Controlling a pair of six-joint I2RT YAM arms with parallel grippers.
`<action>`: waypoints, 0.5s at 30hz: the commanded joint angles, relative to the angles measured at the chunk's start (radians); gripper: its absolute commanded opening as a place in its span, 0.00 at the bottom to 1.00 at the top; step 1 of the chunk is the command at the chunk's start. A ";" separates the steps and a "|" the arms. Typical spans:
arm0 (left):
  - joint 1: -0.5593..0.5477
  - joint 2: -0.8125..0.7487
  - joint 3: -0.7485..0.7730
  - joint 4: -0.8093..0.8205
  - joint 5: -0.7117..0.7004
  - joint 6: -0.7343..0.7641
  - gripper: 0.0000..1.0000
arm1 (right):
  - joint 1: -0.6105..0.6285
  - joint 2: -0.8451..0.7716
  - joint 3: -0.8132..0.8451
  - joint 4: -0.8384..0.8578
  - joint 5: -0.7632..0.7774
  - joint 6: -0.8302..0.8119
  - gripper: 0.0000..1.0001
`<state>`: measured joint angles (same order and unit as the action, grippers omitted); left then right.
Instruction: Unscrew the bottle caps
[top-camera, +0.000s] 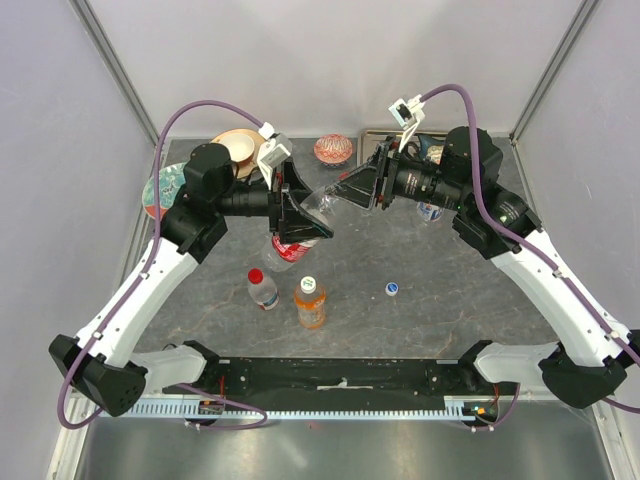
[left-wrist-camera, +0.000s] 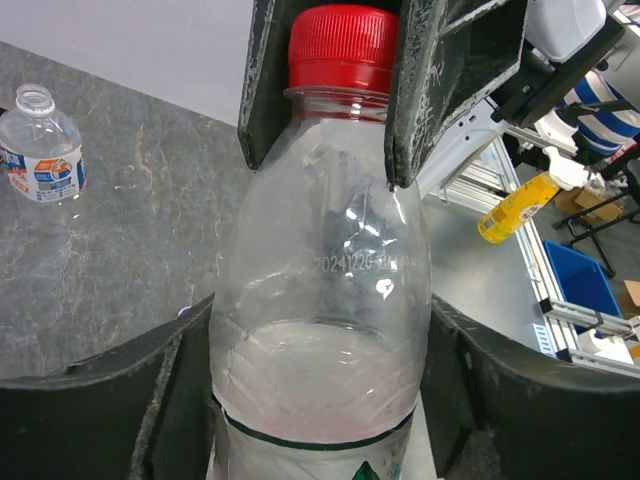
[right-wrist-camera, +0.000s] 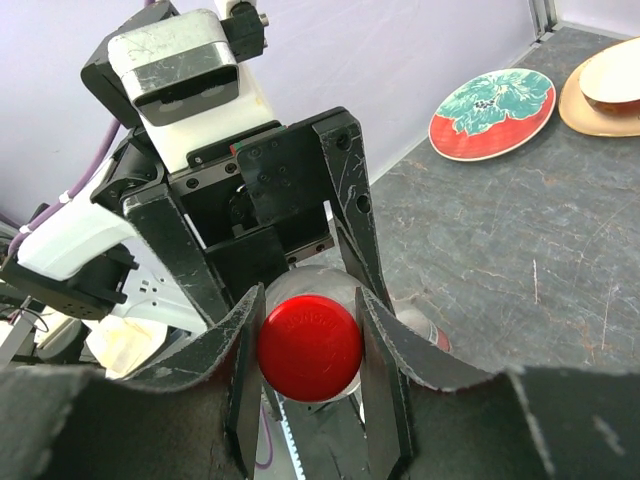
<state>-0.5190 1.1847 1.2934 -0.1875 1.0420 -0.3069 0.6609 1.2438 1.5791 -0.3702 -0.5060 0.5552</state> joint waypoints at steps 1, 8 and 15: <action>-0.010 0.009 0.015 -0.021 0.004 0.048 0.71 | -0.003 -0.003 0.027 0.045 -0.008 0.002 0.00; -0.013 0.001 0.011 -0.023 -0.007 0.054 0.62 | -0.003 -0.018 0.024 0.019 0.030 -0.017 0.31; -0.018 -0.036 -0.014 -0.006 -0.132 0.080 0.59 | -0.004 -0.090 0.050 -0.009 0.258 -0.046 0.71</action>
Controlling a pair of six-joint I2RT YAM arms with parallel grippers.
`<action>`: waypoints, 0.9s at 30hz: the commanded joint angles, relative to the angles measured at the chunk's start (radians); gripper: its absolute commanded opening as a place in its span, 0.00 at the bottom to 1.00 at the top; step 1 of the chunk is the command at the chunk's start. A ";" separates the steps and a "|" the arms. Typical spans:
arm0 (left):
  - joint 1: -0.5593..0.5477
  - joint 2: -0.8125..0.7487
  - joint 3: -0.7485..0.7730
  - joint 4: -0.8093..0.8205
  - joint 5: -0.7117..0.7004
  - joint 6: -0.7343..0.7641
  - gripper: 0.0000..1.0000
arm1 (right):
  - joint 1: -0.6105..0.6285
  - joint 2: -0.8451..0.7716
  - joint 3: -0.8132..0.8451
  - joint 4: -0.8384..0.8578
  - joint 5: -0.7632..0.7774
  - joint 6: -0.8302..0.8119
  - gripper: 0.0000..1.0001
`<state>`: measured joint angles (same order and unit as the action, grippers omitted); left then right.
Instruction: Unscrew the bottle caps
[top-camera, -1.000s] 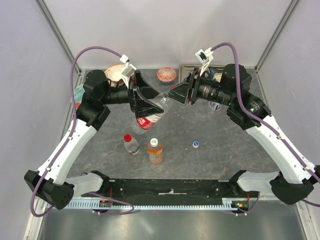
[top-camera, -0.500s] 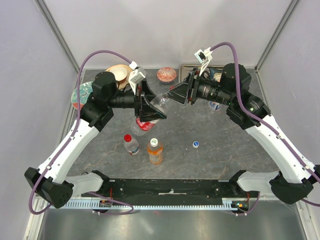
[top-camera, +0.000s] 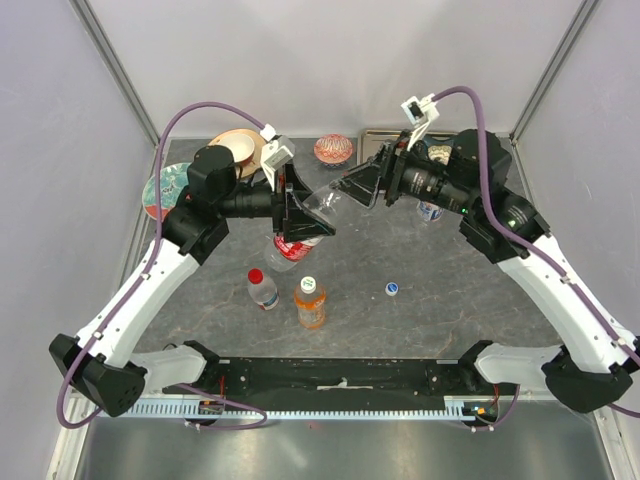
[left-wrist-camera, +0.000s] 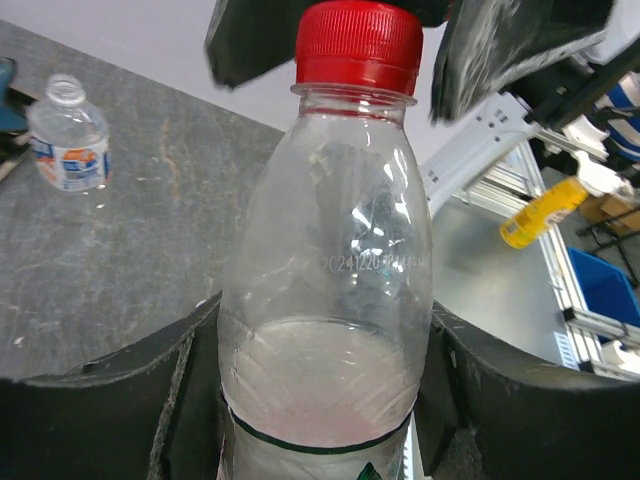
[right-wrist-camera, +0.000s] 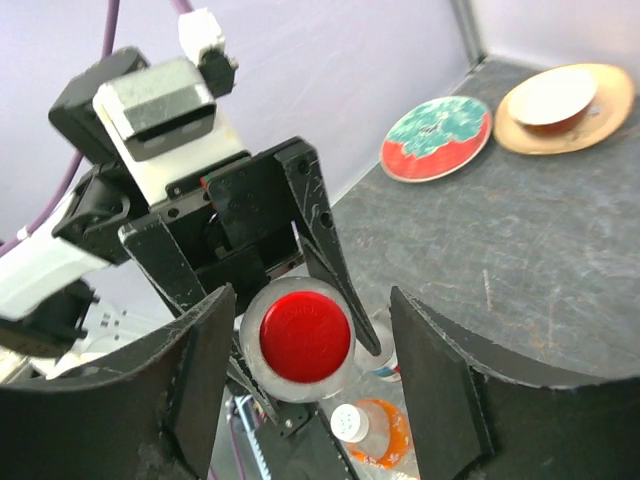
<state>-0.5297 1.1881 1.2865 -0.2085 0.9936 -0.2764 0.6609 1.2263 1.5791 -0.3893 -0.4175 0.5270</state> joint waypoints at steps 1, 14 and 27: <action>-0.009 -0.042 -0.010 0.030 -0.126 0.049 0.58 | -0.003 -0.082 0.050 0.018 0.205 -0.012 0.72; -0.156 -0.107 -0.108 0.121 -0.520 0.215 0.56 | -0.001 -0.093 -0.028 0.086 0.293 0.102 0.68; -0.159 -0.107 -0.105 0.120 -0.535 0.229 0.56 | 0.005 -0.068 -0.060 0.067 0.255 0.099 0.68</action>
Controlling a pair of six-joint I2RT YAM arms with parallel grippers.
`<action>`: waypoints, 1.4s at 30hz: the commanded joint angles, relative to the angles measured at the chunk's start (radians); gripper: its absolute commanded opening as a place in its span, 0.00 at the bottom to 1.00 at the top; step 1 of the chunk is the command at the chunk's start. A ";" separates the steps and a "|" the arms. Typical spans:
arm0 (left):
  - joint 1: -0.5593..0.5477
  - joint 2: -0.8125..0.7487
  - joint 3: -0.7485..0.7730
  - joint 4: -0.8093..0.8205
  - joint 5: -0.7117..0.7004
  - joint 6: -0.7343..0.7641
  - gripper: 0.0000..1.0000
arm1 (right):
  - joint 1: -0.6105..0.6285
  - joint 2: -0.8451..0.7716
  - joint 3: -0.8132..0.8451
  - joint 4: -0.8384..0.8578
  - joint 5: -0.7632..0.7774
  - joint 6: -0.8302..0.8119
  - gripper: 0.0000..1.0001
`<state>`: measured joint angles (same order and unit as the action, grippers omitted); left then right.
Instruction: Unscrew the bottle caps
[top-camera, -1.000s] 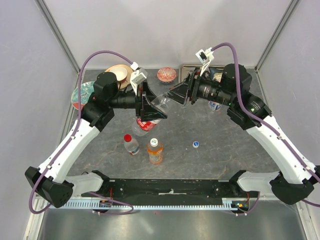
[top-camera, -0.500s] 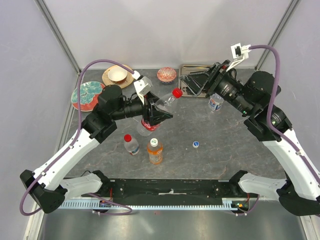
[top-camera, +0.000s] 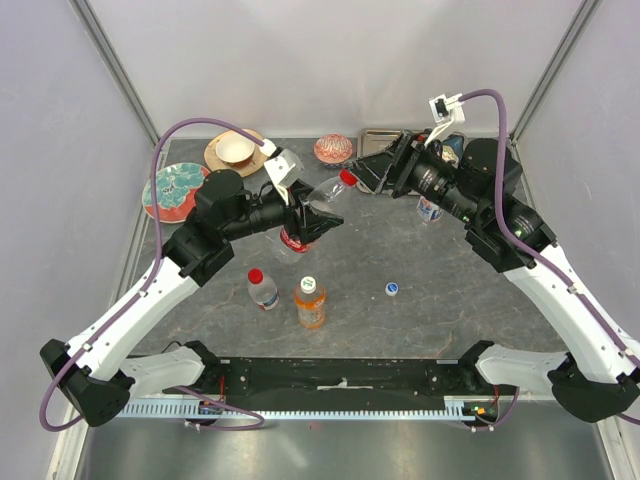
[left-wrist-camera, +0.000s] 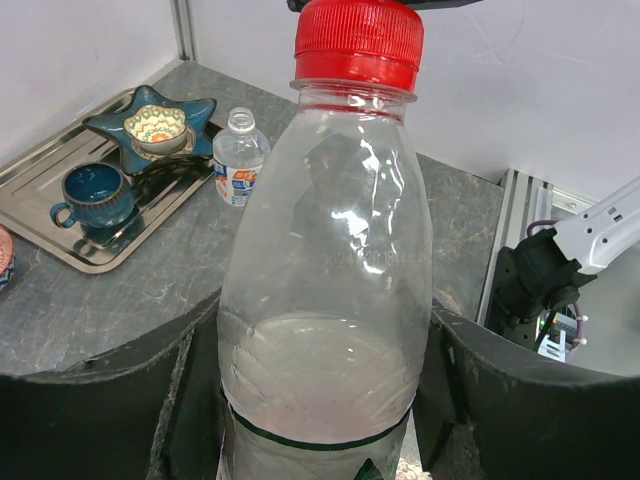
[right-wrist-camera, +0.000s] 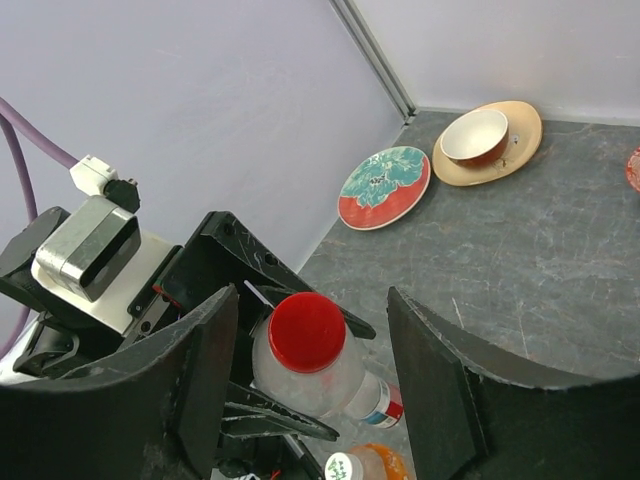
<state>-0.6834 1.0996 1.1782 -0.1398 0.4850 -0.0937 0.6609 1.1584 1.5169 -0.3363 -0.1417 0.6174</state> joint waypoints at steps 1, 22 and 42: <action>-0.007 -0.018 0.003 0.051 -0.026 0.048 0.56 | 0.006 0.001 0.002 0.014 -0.027 0.007 0.68; -0.007 -0.024 -0.002 0.049 -0.023 0.045 0.56 | 0.017 0.026 -0.021 0.017 -0.025 0.005 0.52; 0.004 -0.004 0.080 0.112 0.439 -0.061 0.52 | 0.014 0.046 -0.009 -0.006 -0.352 -0.177 0.00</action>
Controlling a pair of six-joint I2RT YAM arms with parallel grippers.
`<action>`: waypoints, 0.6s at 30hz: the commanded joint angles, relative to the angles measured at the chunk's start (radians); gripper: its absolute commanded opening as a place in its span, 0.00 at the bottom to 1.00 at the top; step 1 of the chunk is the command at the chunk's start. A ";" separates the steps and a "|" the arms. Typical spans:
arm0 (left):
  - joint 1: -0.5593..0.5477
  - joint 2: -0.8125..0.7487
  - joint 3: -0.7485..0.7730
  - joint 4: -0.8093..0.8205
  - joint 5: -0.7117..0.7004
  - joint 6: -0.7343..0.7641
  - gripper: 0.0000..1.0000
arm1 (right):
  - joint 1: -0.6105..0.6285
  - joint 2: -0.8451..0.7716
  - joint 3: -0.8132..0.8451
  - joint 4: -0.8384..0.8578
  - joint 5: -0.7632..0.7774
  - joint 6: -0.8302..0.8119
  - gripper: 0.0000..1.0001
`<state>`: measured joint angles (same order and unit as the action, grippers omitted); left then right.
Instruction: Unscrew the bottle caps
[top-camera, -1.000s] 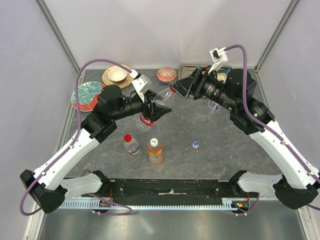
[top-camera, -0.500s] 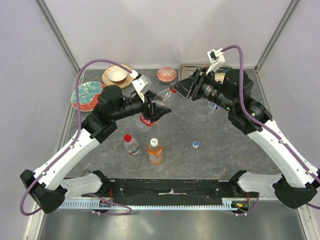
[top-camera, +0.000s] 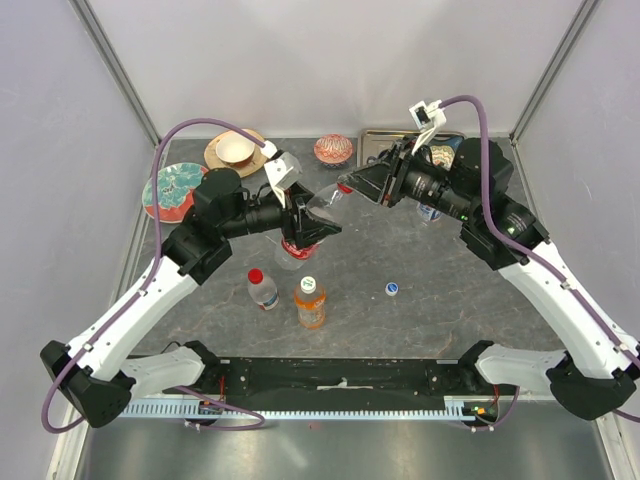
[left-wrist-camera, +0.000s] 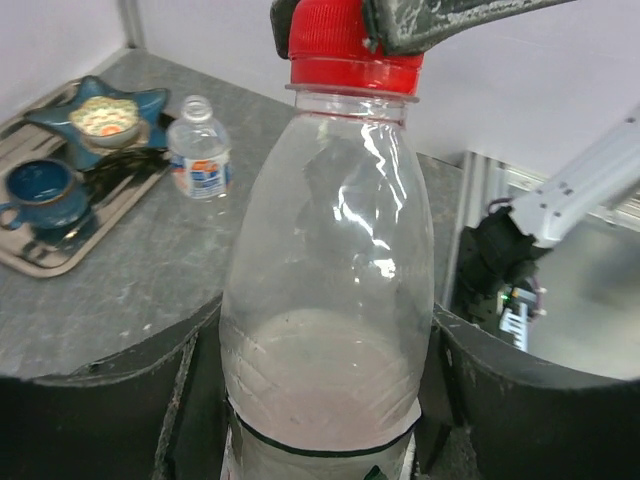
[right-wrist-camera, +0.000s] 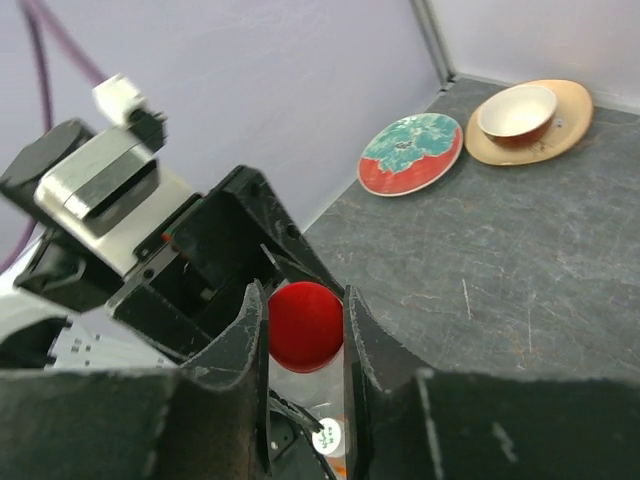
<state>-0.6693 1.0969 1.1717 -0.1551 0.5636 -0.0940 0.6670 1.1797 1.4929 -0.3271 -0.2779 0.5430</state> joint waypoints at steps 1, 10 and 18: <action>-0.004 0.006 0.094 0.144 0.415 -0.114 0.53 | 0.006 0.024 0.015 -0.015 -0.242 -0.133 0.00; 0.010 0.064 0.091 0.526 0.780 -0.507 0.54 | 0.006 -0.041 -0.028 0.091 -0.567 -0.245 0.00; 0.014 0.070 0.086 0.644 0.831 -0.581 0.52 | 0.003 -0.077 -0.065 0.135 -0.771 -0.298 0.00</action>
<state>-0.6521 1.1896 1.2011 0.2714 1.3098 -0.5781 0.6666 1.0901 1.4727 -0.1143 -0.8341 0.3115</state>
